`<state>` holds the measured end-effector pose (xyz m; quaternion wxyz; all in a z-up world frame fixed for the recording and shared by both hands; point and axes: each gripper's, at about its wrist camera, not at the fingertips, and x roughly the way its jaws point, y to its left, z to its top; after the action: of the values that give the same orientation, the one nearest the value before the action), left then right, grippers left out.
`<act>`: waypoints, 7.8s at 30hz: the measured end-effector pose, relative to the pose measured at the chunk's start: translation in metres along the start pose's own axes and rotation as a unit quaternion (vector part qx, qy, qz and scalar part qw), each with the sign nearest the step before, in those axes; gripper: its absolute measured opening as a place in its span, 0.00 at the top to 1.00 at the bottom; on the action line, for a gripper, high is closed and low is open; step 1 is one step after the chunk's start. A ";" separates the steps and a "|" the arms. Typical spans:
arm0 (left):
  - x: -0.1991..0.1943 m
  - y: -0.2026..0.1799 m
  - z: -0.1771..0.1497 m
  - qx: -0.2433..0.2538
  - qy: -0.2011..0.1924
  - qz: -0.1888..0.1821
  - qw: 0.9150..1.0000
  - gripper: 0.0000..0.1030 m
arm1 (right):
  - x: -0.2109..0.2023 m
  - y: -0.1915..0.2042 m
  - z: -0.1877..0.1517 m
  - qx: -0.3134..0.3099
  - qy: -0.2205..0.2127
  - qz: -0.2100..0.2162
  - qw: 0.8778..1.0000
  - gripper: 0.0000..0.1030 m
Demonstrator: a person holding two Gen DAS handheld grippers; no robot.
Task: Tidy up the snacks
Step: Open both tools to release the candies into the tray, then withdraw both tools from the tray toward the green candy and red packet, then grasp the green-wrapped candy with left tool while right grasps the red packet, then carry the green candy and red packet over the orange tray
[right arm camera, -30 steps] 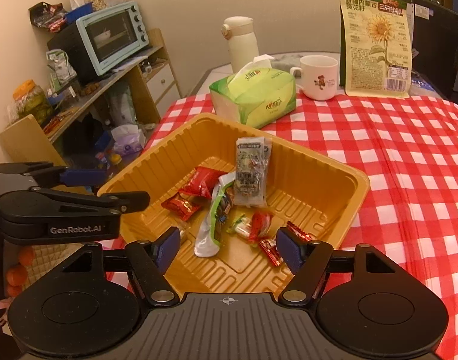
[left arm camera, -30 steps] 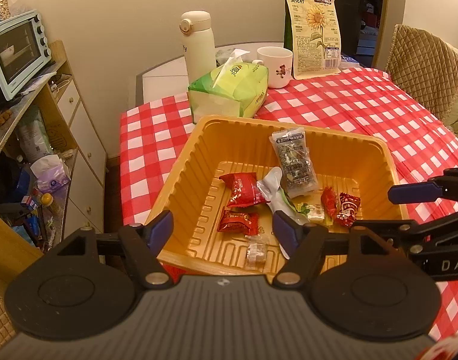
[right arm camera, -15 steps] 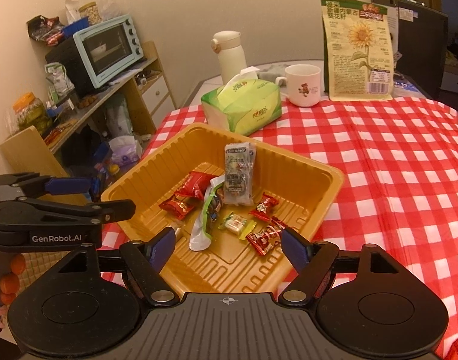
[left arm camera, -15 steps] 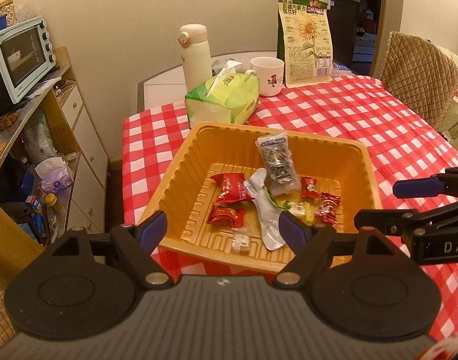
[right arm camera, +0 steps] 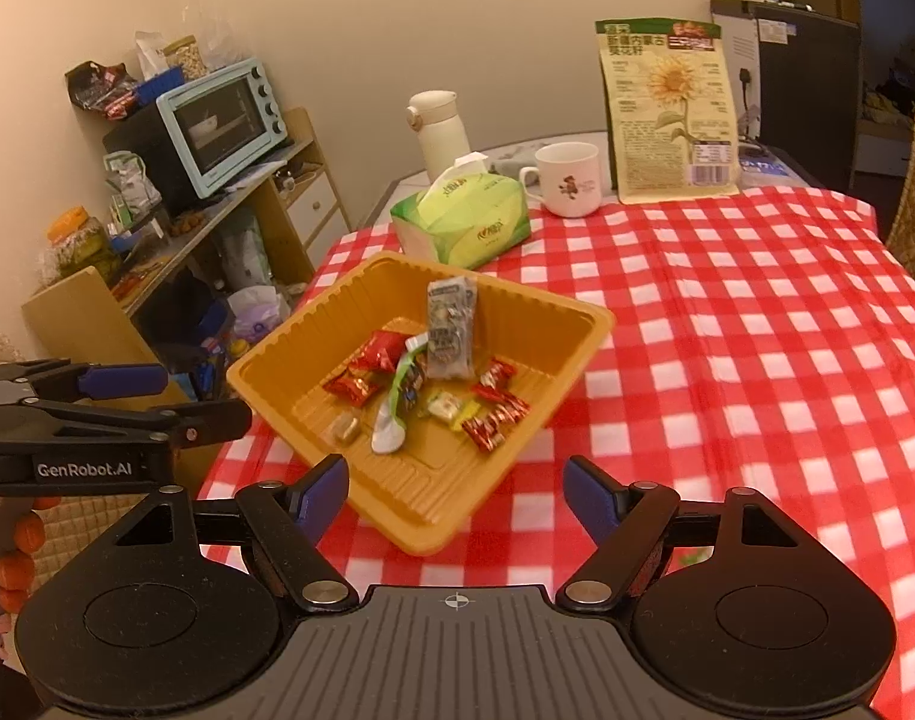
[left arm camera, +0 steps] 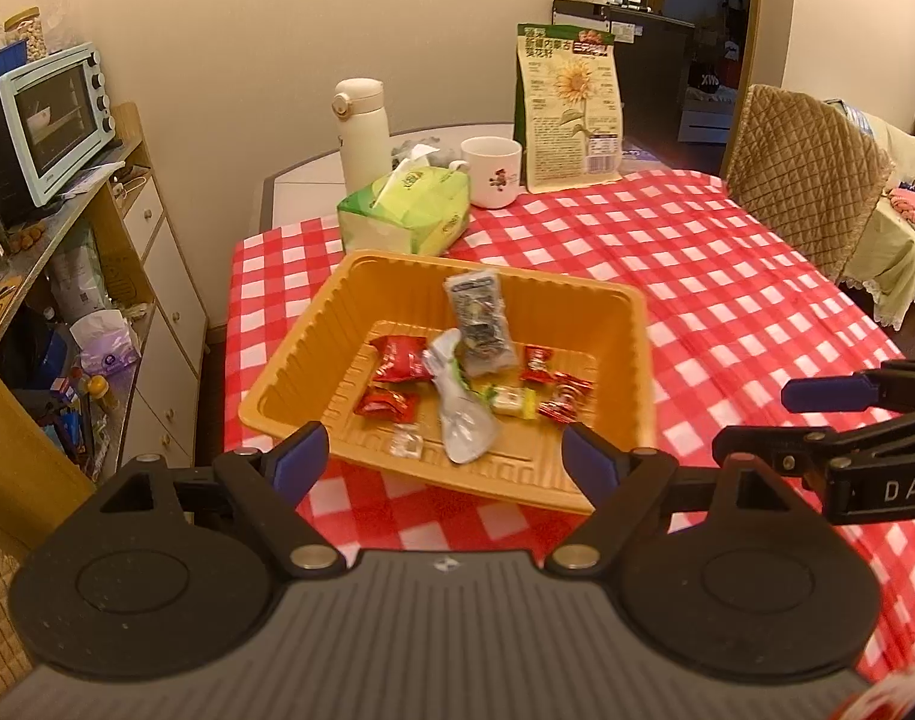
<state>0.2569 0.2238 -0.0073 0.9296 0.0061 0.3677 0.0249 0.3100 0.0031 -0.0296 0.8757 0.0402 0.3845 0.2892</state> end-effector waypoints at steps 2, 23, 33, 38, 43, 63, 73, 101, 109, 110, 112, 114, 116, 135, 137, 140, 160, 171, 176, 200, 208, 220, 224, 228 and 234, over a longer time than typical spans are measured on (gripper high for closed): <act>-0.008 -0.009 -0.004 0.000 0.001 0.000 1.000 0.18 | -0.011 -0.004 -0.006 0.001 0.001 -0.001 1.000 0.24; -0.072 -0.101 -0.075 -0.026 0.032 -0.012 0.999 0.18 | -0.108 -0.078 -0.091 0.011 0.044 -0.014 0.999 0.24; -0.073 -0.144 -0.099 -0.030 0.055 -0.024 0.998 0.18 | -0.126 -0.109 -0.117 0.021 0.063 -0.023 0.998 0.24; -0.067 -0.161 -0.106 -0.027 0.067 -0.032 0.997 0.18 | -0.130 -0.123 -0.127 0.032 0.073 -0.031 0.996 0.24; -0.058 -0.178 -0.110 -0.018 0.080 -0.043 0.996 0.18 | -0.132 -0.138 -0.135 0.049 0.079 -0.046 0.995 0.24; -0.008 -0.208 -0.094 0.031 0.106 -0.080 0.991 0.18 | -0.116 -0.168 -0.131 0.090 0.087 -0.075 0.989 0.24; 0.023 -0.209 -0.077 0.048 0.114 -0.085 0.989 0.19 | -0.094 -0.174 -0.117 0.097 0.075 -0.084 0.989 0.24; 0.080 -0.202 -0.043 0.060 0.113 -0.087 0.988 0.21 | -0.023 -0.184 -0.091 0.111 0.068 -0.119 0.984 0.54; 0.090 -0.206 -0.041 0.059 0.111 -0.093 0.988 0.22 | -0.017 -0.186 -0.090 0.096 0.064 -0.121 0.986 0.71; 0.091 -0.207 -0.041 0.059 0.111 -0.093 0.988 0.23 | -0.017 -0.187 -0.090 0.094 0.063 -0.121 0.986 0.72; 0.095 -0.209 -0.041 0.060 0.110 -0.095 0.988 0.26 | -0.018 -0.187 -0.089 0.091 0.059 -0.121 0.987 0.72; 0.098 -0.212 -0.041 0.064 0.112 -0.100 0.987 0.31 | -0.021 -0.190 -0.088 0.095 0.055 -0.122 0.986 0.72; 0.102 -0.215 -0.041 0.066 0.113 -0.106 0.986 0.38 | -0.024 -0.193 -0.088 0.101 0.052 -0.123 0.986 0.72; 0.149 -0.237 -0.029 0.033 0.105 -0.134 0.985 0.48 | -0.053 -0.219 -0.098 0.146 0.042 -0.149 0.977 0.73; 0.154 -0.239 -0.027 0.033 0.105 -0.129 0.985 0.53 | -0.054 -0.220 -0.099 0.148 0.042 -0.149 0.977 0.73; 0.158 -0.242 -0.027 0.042 0.102 -0.120 0.987 0.63 | -0.056 -0.222 -0.100 0.151 0.042 -0.150 0.976 0.73; 0.135 -0.232 -0.037 0.069 0.100 -0.105 0.987 0.82 | -0.065 -0.215 -0.097 0.140 0.033 -0.129 0.981 0.73; 0.096 -0.219 -0.033 0.058 0.078 -0.104 0.990 0.82 | -0.076 -0.200 -0.091 0.123 0.022 -0.112 0.986 0.73; 0.071 -0.208 -0.036 0.047 0.067 -0.106 0.991 0.82 | -0.080 -0.183 -0.088 0.111 0.022 -0.093 0.989 0.73; -0.031 -0.071 -0.068 -0.034 0.038 -0.042 0.998 0.82 | -0.047 -0.037 -0.065 0.005 0.049 0.059 0.997 0.73; -0.038 -0.026 -0.058 -0.044 0.017 -0.028 0.999 0.82 | -0.021 0.004 -0.046 -0.010 0.048 0.084 0.995 0.73; -0.017 0.008 -0.025 -0.032 -0.011 -0.038 0.999 0.82 | 0.016 0.030 -0.005 -0.018 0.025 0.069 0.997 0.73; -0.004 0.013 -0.014 -0.028 -0.016 -0.043 0.999 0.82 | 0.031 0.031 0.008 -0.017 0.025 0.055 0.998 0.73; 0.010 0.017 -0.003 -0.028 -0.019 -0.048 0.998 0.82 | 0.049 0.032 0.019 -0.019 0.028 0.040 0.999 0.73; 0.030 0.022 0.007 -0.025 -0.015 -0.051 0.998 0.82 | 0.077 0.027 0.027 -0.017 0.044 0.020 0.999 0.72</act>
<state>0.2826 0.2474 -0.0222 0.9350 -0.0359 0.3527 -0.0132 0.3572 0.0714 -0.0526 0.8526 0.0208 0.4166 0.3147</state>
